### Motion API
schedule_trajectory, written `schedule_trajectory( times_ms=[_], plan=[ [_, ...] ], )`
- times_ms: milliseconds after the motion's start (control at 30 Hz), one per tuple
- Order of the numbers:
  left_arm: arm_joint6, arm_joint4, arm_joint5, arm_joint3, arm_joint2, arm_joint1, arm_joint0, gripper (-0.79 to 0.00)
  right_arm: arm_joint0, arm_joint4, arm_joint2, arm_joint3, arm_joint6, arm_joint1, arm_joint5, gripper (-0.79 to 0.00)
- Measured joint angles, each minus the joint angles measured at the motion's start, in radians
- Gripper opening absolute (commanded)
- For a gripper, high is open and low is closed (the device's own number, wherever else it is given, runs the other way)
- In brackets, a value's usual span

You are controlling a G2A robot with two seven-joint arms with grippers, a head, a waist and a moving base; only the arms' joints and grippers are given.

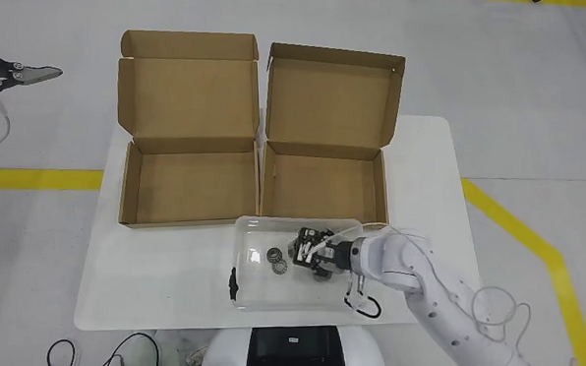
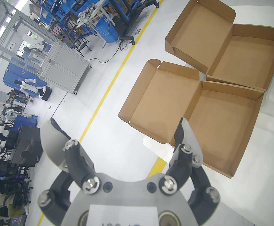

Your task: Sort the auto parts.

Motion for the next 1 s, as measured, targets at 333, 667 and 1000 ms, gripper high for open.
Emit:
schedule_trajectory(
  times_ms=[333, 667, 1000],
  plan=[
    [0.0, 0.0, 0.0, 0.0, 0.0, 0.0, 0.0, 0.0, -0.03, -0.034, 0.031, -0.02, -0.297, 0.013, -0.039, -0.785],
    [0.0, 0.0, 0.0, 0.0, 0.0, 0.0, 0.0, 0.0, -0.02, -0.075, 0.062, -0.034, -0.586, 0.017, -0.025, -0.785],
    [0.0, 0.0, 0.0, 0.0, 0.0, 0.0, 0.0, 0.0, 0.049, -0.11, 0.049, 0.004, -0.782, 0.012, -0.04, -0.785]
  ],
)
